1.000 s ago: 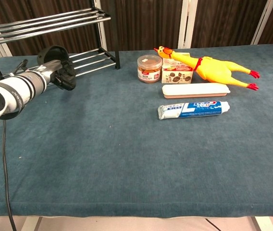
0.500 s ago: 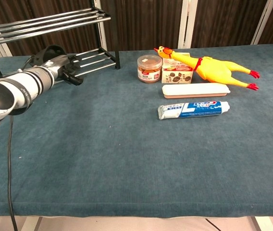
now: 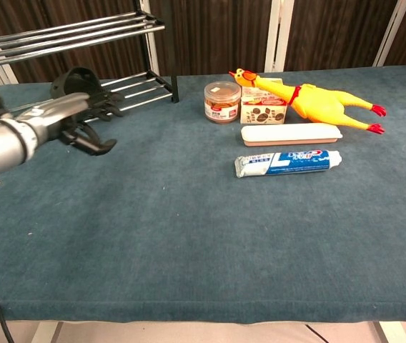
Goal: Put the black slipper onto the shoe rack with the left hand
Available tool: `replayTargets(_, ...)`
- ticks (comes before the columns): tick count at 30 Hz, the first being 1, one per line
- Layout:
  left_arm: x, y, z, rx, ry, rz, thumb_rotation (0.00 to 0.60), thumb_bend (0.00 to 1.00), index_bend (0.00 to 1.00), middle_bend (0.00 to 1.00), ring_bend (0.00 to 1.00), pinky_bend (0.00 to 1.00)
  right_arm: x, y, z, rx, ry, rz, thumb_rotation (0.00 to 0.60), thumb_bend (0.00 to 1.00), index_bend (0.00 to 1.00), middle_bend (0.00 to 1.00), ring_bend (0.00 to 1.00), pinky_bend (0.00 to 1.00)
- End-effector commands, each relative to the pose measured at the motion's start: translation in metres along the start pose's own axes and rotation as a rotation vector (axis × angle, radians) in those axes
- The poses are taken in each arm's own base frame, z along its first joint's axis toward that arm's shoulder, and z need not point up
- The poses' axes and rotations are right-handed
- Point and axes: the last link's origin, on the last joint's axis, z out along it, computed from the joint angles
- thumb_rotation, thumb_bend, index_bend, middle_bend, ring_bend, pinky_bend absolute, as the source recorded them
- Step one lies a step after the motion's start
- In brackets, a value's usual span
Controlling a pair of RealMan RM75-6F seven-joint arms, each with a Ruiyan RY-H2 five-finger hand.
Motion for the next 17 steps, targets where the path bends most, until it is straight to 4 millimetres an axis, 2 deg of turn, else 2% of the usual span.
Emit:
replayTargets(1,0.041,-0.044,-0.151,-0.047,0.103,0.197,0.579,0.44,0.00,0.11,0.09,0.25,-0.004,-0.003,0.000,0.007,-0.010,-0.014,0.600,0.15,0.00,0.00,0.00,0.00)
replayTargets(3,0.054,-0.064,-0.188,-0.055,0.230,0.284,0.571,0.43,0.01,0.10,0.05,0.16,-0.008,-0.005,0.000,0.009,-0.023,-0.032,0.600,0.15,0.00,0.00,0.00,0.00)
replayTargets(5,0.061,-0.078,-0.212,-0.065,0.342,0.336,0.574,0.44,0.01,0.08,0.01,0.07,-0.013,-0.008,0.002,0.013,-0.039,-0.053,0.600,0.15,0.00,0.00,0.00,0.00)
replayTargets(7,0.058,-0.093,-0.234,-0.068,0.406,0.315,0.583,0.44,0.02,0.07,0.00,0.05,-0.019,-0.012,0.004,0.023,-0.058,-0.066,0.600,0.15,0.00,0.00,0.00,0.00)
replayTargets(9,0.052,-0.102,-0.245,-0.074,0.367,0.276,0.596,0.44,0.02,0.06,0.00,0.03,-0.022,-0.016,0.005,0.030,-0.062,-0.077,0.600,0.15,0.00,0.00,0.00,0.00)
replayTargets(11,0.051,-0.102,-0.250,-0.095,0.306,0.298,0.600,0.44,0.01,0.04,0.00,0.01,-0.024,-0.018,0.005,0.034,-0.062,-0.082,0.600,0.15,0.00,0.00,0.00,0.00)
replayTargets(17,0.048,-0.101,-0.248,-0.065,0.270,0.322,0.600,0.39,0.00,0.03,0.00,0.01,-0.023,-0.017,0.002,0.021,-0.052,-0.087,0.600,0.15,0.00,0.00,0.00,0.00)
